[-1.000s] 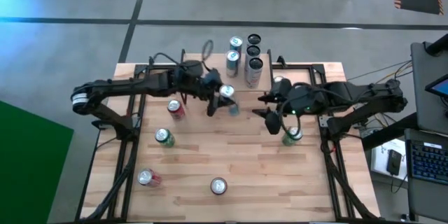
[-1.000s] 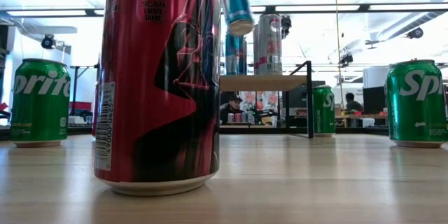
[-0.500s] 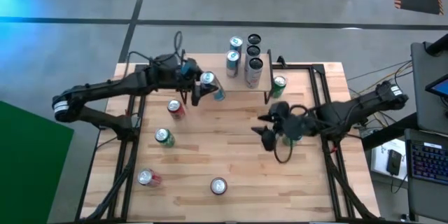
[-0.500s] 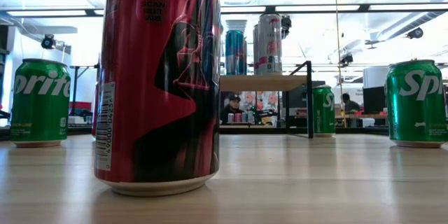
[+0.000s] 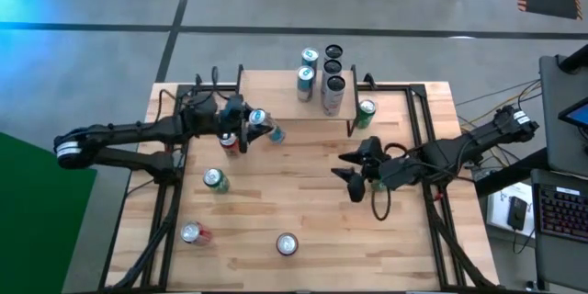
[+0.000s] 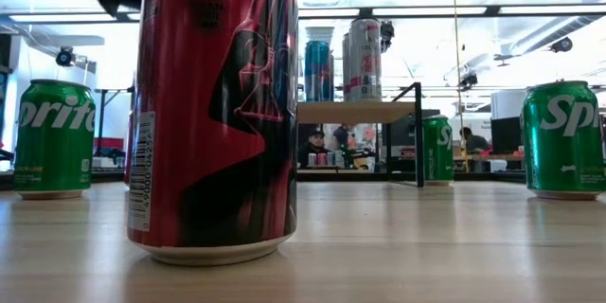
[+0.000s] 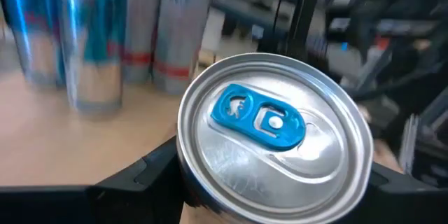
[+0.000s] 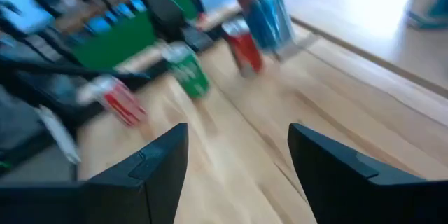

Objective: Place canned beverage on shelf
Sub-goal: Put the blue soda can on the shelf aligned with the other blue soda can

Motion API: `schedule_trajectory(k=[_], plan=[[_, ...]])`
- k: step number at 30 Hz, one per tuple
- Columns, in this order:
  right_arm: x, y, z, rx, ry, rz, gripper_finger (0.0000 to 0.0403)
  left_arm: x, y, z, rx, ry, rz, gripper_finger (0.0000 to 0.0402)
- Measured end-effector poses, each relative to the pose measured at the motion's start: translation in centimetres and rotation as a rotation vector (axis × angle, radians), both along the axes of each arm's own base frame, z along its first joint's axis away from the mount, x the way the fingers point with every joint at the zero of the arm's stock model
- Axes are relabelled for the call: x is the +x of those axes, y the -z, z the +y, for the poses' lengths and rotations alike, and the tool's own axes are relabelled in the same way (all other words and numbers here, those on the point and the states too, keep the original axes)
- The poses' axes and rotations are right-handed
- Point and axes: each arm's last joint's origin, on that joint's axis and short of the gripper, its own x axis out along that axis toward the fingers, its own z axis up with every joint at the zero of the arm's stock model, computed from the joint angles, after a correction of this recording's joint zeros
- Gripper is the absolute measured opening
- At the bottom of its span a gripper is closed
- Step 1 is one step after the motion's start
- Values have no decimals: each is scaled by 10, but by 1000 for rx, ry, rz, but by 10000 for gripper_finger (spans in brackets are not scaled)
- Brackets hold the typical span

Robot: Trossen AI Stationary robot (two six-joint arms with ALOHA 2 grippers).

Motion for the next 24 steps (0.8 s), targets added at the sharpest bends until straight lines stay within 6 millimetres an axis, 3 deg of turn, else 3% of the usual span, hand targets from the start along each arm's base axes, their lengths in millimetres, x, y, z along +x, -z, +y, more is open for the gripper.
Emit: schedule_trajectory(k=[6,14,24], plan=[[-17,6,-8,-28,61,250,230,2,5,4,214,-38,-4,240],[-29,3,-16,148,241,318,230,25,-3,14,175,-76,59,248],[-36,27,-16,154,236,445,230,53,-4,24,177,-8,156,247]])
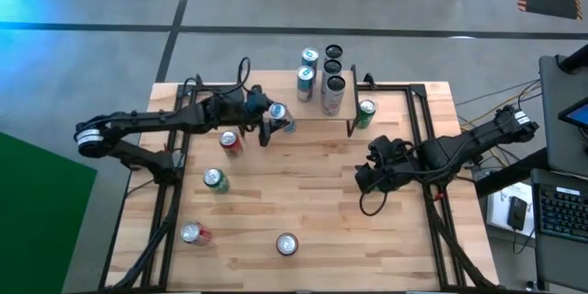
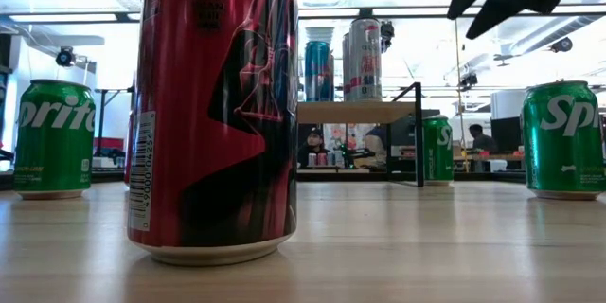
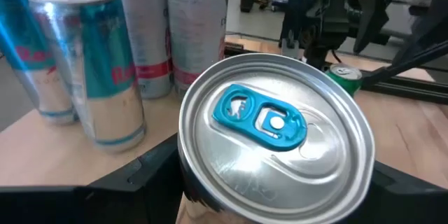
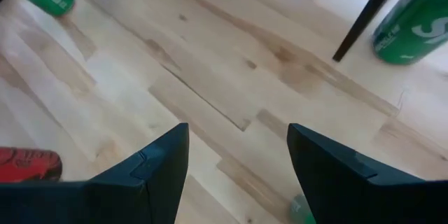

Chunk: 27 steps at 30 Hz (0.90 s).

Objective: Place canned beverage on shelf
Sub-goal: Put the blue soda can on the shelf aligned with the other blue soda can

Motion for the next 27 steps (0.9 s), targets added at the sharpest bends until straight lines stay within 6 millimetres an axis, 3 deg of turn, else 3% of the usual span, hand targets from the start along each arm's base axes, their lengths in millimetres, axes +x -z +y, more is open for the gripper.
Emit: schedule_trajectory(k=[7,13,19,27], plan=[[-8,-2,-2,19,-51,-41,230,4,-6,4,31,19,-9,247],[-23,1,-2,108,-204,-141,230,-11,38,0,-42,20,63,247],[-28,18,-1,168,-313,-349,230,-8,32,-3,-39,42,4,247],[-35,31,-7,195,-255,-369,230,-4,19,0,-22,28,-10,247]])
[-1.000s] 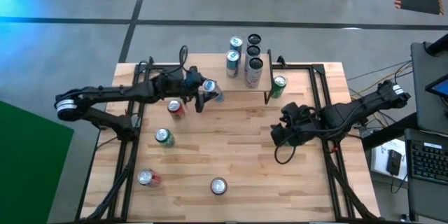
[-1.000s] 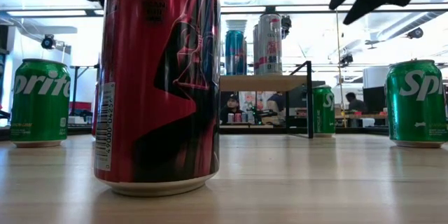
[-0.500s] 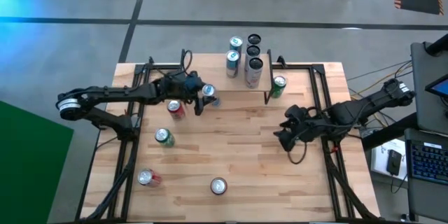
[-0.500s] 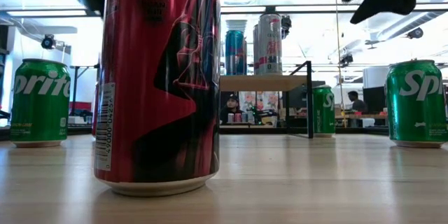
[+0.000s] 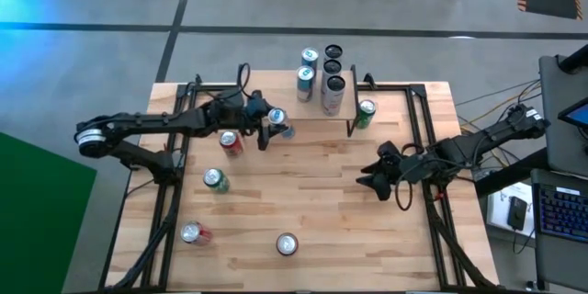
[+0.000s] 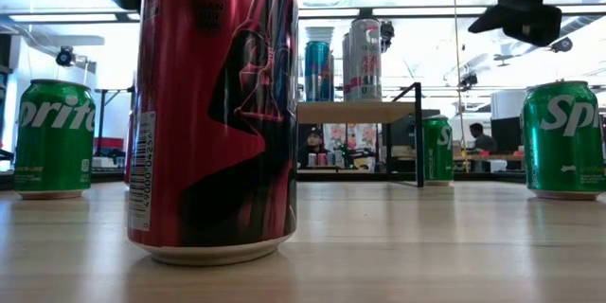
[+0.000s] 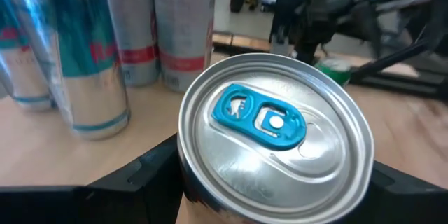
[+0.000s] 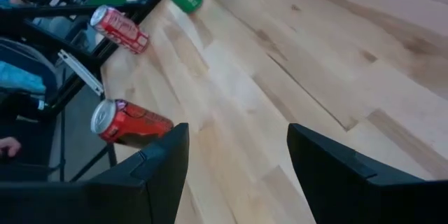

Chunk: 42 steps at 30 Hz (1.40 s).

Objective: Place canned beverage on shelf
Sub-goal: Put the blue soda can on the shelf aligned with the other blue soda can

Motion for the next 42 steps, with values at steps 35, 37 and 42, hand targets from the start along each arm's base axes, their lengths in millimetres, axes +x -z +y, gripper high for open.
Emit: schedule_trajectory(k=[35,37,42], plan=[[-5,9,-6,-19,165,71,230,17,-6,7,15,-37,-19,247],[-5,9,-6,-21,165,73,230,22,-7,9,16,-36,-20,247],[-6,9,-6,-14,173,79,230,33,-7,14,17,-31,-14,247]])
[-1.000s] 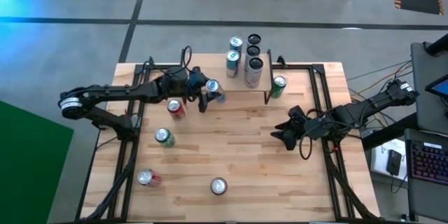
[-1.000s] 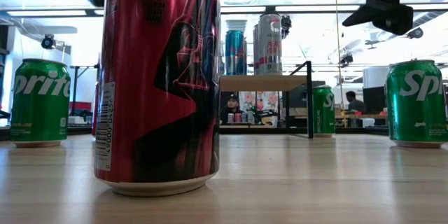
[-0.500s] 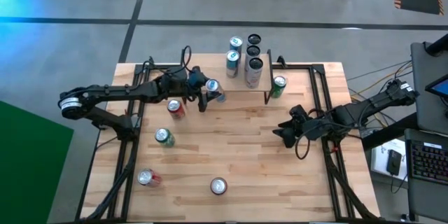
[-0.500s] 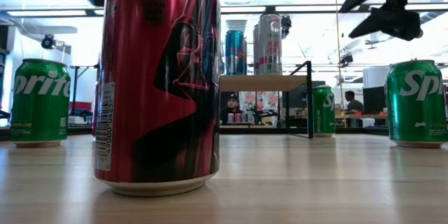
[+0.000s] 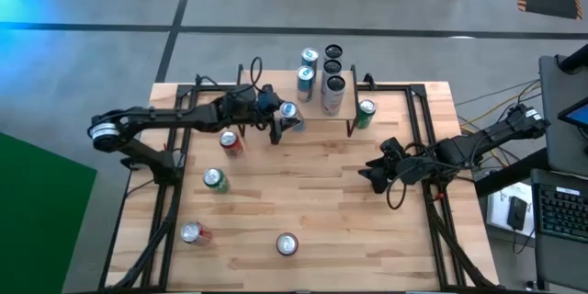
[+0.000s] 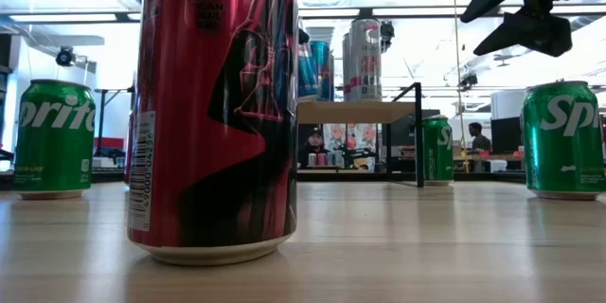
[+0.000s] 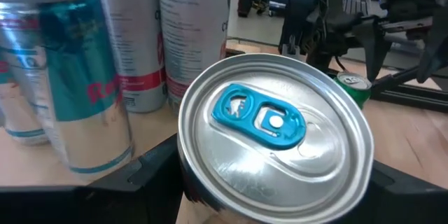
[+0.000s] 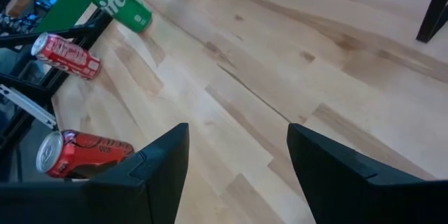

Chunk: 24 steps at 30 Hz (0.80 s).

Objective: Place canned beverage on shelf
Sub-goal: Put the blue soda can on the shelf aligned with the other blue soda can

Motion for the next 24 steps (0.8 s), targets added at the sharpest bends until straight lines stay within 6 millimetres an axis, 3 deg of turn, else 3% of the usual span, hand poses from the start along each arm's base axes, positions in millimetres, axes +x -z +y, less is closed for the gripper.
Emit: schedule_trajectory(k=[12,24], plan=[[0,1,0,0,3,7,230,25,4,14,17,7,9,247],[0,1,0,0,2,8,230,30,9,25,31,-22,-27,247]])
